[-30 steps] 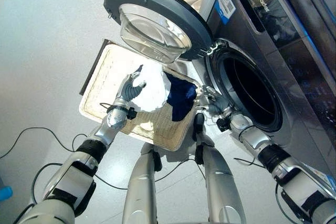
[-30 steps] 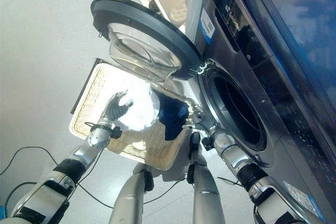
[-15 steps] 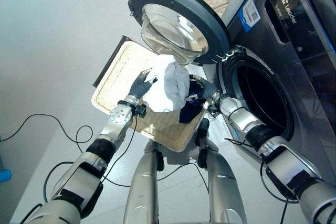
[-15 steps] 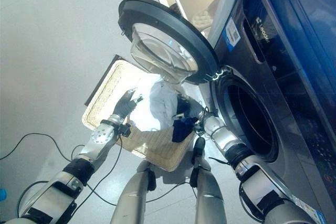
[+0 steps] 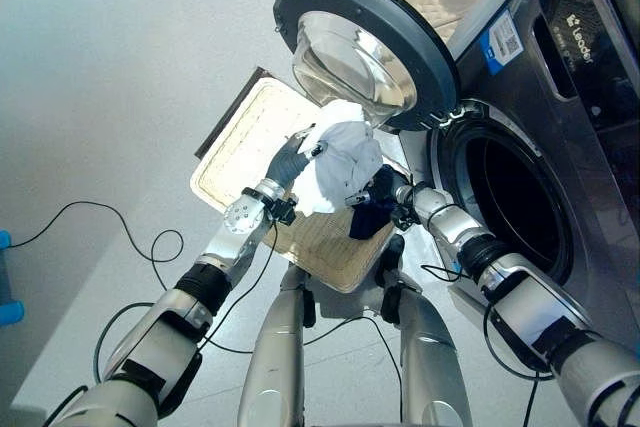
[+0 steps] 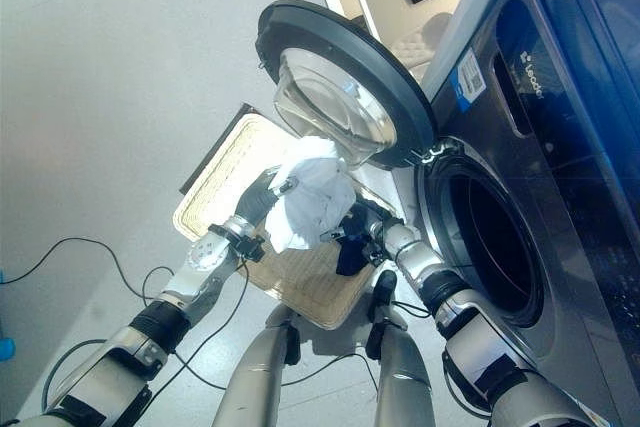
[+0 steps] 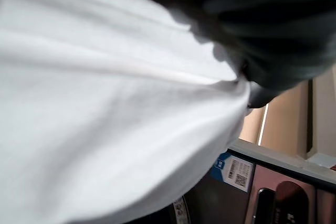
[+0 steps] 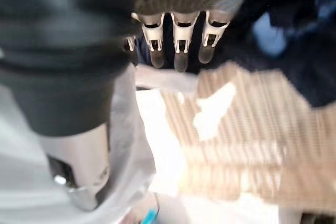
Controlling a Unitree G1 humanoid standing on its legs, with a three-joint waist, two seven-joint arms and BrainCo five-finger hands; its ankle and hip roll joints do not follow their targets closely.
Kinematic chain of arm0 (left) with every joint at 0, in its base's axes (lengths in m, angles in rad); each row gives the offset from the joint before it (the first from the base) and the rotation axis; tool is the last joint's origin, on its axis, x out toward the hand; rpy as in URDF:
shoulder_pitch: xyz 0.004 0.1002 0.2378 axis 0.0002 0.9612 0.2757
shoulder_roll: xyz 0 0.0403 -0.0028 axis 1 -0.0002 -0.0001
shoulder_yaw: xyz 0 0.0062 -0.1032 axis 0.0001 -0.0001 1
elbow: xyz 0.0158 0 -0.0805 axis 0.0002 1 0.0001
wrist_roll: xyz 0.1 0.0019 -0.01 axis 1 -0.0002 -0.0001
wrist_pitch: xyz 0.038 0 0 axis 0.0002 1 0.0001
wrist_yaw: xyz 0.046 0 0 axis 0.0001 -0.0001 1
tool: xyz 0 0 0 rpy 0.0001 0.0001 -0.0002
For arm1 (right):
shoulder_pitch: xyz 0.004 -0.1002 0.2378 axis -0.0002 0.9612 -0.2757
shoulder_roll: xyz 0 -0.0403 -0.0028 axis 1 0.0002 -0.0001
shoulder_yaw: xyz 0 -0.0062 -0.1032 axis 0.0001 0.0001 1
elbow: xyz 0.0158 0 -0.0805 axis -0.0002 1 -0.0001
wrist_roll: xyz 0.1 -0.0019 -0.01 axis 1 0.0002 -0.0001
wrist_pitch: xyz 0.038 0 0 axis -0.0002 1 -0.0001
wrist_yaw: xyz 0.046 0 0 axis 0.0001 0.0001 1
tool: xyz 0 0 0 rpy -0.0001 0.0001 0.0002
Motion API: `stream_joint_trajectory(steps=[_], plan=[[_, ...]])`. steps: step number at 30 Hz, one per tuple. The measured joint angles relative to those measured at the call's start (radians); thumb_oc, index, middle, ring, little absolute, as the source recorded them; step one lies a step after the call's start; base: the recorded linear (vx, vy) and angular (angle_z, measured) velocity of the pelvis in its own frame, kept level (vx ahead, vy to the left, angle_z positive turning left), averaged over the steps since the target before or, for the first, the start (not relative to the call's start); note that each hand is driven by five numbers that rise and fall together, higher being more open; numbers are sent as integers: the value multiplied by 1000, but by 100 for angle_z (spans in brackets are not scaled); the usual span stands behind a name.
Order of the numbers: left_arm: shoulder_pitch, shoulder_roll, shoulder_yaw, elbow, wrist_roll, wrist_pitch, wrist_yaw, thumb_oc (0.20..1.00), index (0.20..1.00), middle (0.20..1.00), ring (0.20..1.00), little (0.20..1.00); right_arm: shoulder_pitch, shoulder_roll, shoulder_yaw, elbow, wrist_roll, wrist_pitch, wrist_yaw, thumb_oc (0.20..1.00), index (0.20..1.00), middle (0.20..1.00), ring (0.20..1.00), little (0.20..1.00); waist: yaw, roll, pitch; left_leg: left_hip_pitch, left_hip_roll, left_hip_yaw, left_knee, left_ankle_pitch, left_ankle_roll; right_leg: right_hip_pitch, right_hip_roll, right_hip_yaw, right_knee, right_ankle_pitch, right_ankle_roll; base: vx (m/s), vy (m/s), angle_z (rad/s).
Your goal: Put the clothes into the washing machine.
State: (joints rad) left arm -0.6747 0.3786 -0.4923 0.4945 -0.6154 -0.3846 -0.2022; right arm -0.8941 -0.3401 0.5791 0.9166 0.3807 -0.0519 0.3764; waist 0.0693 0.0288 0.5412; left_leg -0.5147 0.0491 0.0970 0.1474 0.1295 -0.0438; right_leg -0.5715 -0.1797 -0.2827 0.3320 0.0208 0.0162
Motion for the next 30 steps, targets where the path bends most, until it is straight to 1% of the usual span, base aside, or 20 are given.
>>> stream_joint_trajectory(steps=[6,8,13,16,19,23,26,27,30], plan=[[-6,-18,0,-7,-61,8,-4,200,200,200,200,200,-15,23,13,0,43,-1,65,1000,1000,1000,1000,1000,0,2,0,0,-2,-6,1,1,-1,-8,-5,-1,28,-15,-6,3,-8,3],[-7,-26,0,-7,-77,8,-6,200,200,200,200,200,-16,24,18,0,48,-5,70,1000,1000,1000,1000,1000,1,3,0,0,-2,-7,1,2,-2,-9,-5,-1,29,-17,-7,0,0,0],[-25,-48,3,-7,-119,32,-26,200,200,200,200,200,-17,30,19,0,114,-57,63,1000,1000,1000,1000,1000,2,4,0,0,-6,-17,4,5,-4,-9,-11,-7,47,-29,-7,-2,-18,6],[-46,-54,5,-12,-155,51,-47,200,200,200,200,200,-19,39,15,-7,183,-101,30,1000,1000,1000,1000,1000,2,5,0,0,-8,-20,5,5,-4,-13,-15,-10,58,-35,-8,-8,-14,4],[-50,-57,25,-36,-165,73,-48,200,200,200,200,200,-16,43,7,-38,248,-103,24,1000,1000,1000,1000,1000,1,5,0,-5,-8,-19,4,3,-7,-22,-15,-6,65,-41,-5,0,0,0],[-51,-65,44,-41,-166,77,-49,200,200,200,200,200,-14,50,2,-53,312,-103,24,1000,1000,1000,1000,1000,-1,5,0,-6,-7,-18,3,1,-11,-27,-15,-4,69,-44,-6,0,0,0],[-53,-77,43,-41,-166,78,-49,200,200,200,200,200,-1,54,-15,-55,392,-106,34,1000,1000,1000,1000,1000,-1,7,1,-6,-7,-17,3,2,-10,-28,-15,-4,70,-44,-8,0,0,0],[-53,-77,43,-41,-166,78,-49,200,200,200,200,200,-1,54,-15,-55,392,-106,34,1000,1000,1000,1000,1000,-1,7,1,-6,-7,-17,3,2,-10,-28,-15,-4,70,-44,-8,0,0,0],[-56,-86,43,-41,-168,81,-49,200,200,200,200,200,29,66,-27,-73,466,-121,53,1000,1000,1000,1000,1000,-2,7,1,-6,-7,-16,3,1,-10,-30,-15,-3,71,-46,-10,0,0,0]])
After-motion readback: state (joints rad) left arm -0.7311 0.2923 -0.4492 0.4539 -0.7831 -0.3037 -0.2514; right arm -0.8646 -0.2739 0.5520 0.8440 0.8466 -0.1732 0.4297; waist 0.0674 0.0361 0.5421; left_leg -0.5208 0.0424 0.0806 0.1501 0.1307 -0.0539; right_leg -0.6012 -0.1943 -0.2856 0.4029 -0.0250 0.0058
